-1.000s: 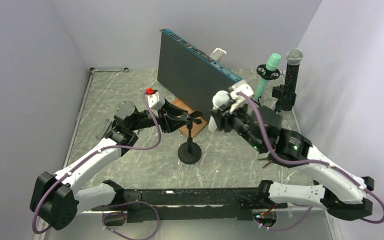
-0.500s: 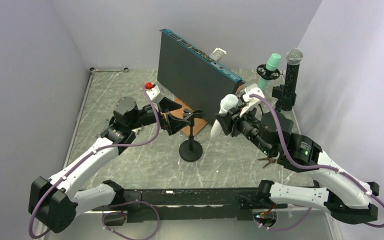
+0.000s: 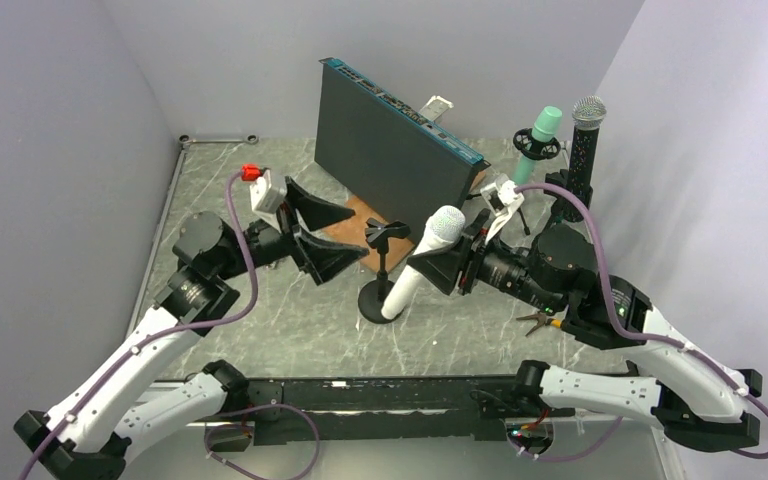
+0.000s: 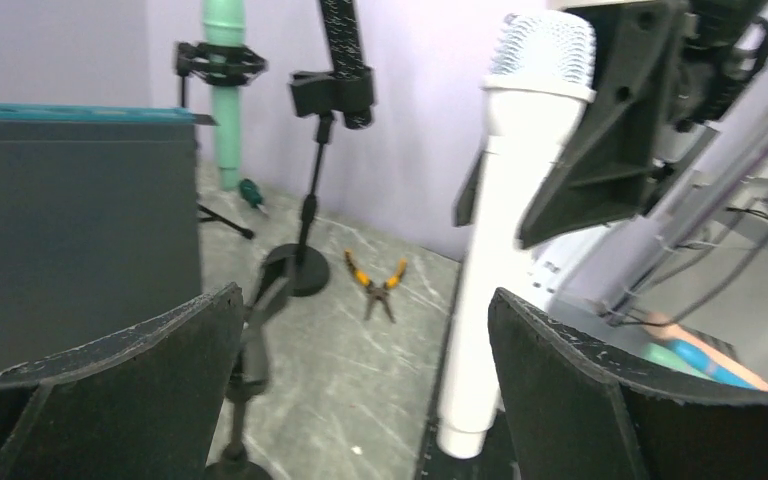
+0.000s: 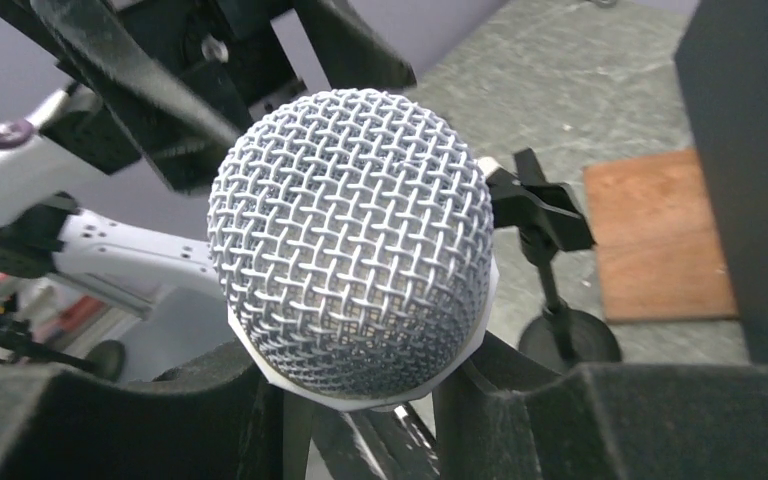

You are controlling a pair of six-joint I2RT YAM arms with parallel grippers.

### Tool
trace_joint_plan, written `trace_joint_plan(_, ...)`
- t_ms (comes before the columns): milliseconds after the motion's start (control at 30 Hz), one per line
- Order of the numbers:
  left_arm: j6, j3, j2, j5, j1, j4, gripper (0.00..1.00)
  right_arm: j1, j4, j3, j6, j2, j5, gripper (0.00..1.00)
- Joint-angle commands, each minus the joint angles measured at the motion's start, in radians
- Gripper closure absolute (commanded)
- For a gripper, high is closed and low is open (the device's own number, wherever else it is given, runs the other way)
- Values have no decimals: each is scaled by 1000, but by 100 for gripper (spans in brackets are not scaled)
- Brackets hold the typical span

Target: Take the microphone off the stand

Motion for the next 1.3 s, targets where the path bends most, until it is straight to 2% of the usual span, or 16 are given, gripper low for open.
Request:
trace_joint_plan(0, -24, 29, -32, -118, -127, -119, 6, -2, 226, -46, 81, 9, -91, 100)
trace_joint_plan(167, 54, 103, -25, -378, -325, -314, 8, -1, 299, -39, 104, 61, -143, 100)
trace_joint_plan(300, 101, 126, -7, -457, -431, -331, 12, -1, 370, -61, 132, 70, -158, 100)
trace_joint_plan(400, 112, 113, -1, -451, -459, -292, 18, -3, 377, -60, 144, 76, -140, 100)
trace_joint_plan(567, 98, 139, 34, -515, -464, -346, 37, -3, 407, -75, 159, 71, -150, 100)
trace_joint_plan(667, 89, 136, 37, -505, -465, -338, 43, -2, 409, -78, 159, 73, -147, 100)
trace_joint_plan(767, 77, 116, 17, -481, -465, -290, 58, -2, 411, -78, 155, 80, -150, 99)
trace_joint_plan(800, 76, 115, 13, -474, -464, -282, 65, -3, 412, -80, 153, 80, -149, 91)
trace_joint_plan(900, 81, 145, 5, -498, -465, -334, 94, -3, 405, -88, 145, 69, -122, 49)
trace_joint_plan(933, 86, 158, 4, -514, -465, -360, 100, -3, 397, -91, 140, 60, -114, 36)
trace_joint_plan(1000, 101, 180, 0, -550, -464, -411, 100, -3, 381, -104, 130, 35, -71, 8)
trace_joint_plan(1033, 111, 186, -4, -568, -464, -430, 100, -2, 376, -113, 127, 23, -52, 1)
trace_joint_plan(1133, 137, 214, -19, -627, -464, -504, 100, -4, 342, -125, 127, -9, 16, 0)
trace_joint_plan(1267, 169, 247, -46, -793, -457, -618, 100, -3, 270, -129, 122, -42, 105, 0)
